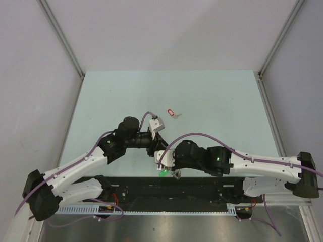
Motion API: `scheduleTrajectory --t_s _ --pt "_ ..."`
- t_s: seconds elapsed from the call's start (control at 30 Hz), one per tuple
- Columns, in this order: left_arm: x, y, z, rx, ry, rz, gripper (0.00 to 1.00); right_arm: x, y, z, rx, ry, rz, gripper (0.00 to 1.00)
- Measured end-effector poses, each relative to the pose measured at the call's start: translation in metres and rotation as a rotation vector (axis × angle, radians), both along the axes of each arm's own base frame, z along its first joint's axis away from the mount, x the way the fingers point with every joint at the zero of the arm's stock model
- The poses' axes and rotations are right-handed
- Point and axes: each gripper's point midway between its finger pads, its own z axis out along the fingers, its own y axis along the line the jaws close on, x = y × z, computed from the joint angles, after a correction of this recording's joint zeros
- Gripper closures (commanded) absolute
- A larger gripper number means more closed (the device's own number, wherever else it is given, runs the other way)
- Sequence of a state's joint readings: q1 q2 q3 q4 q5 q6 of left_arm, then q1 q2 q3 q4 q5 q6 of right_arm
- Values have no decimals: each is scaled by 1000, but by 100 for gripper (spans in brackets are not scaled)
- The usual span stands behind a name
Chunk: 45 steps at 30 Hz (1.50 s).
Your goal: Put the keys on the keyring
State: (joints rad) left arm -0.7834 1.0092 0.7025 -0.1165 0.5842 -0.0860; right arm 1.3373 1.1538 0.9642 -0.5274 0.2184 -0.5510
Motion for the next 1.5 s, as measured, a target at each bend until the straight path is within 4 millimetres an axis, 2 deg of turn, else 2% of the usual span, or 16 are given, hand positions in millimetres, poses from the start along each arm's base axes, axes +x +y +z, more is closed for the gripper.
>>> scheduleTrajectory --t_s 0.27,0.43,0.87,1.07,1.13,1.17,1.2,1.5 --pt "-2 -3 -9 38 51 -23 63 0 0 0 1 2 3 100" --pt "-5 -5 -13 53 68 -40 73 -1 0 -1 -6 4 3 100" --pt "-15 -8 -20 75 91 -88 73 -2 -1 -5 -22 10 5 100" --pt "-19 -8 -21 77 100 -107 82 -1 -2 -5 -22 10 2 100" --pt "-19 -8 -21 77 97 -109 87 -1 -2 -5 -22 10 2 100" --pt "-19 -8 -21 77 95 -112 96 -1 -2 -5 -22 10 2 100" --pt "-19 -8 -21 77 96 -113 99 -1 -2 -5 -22 10 2 100" --pt "-14 -7 -15 58 59 -80 100 3 -2 -2 -17 1 -15 100"
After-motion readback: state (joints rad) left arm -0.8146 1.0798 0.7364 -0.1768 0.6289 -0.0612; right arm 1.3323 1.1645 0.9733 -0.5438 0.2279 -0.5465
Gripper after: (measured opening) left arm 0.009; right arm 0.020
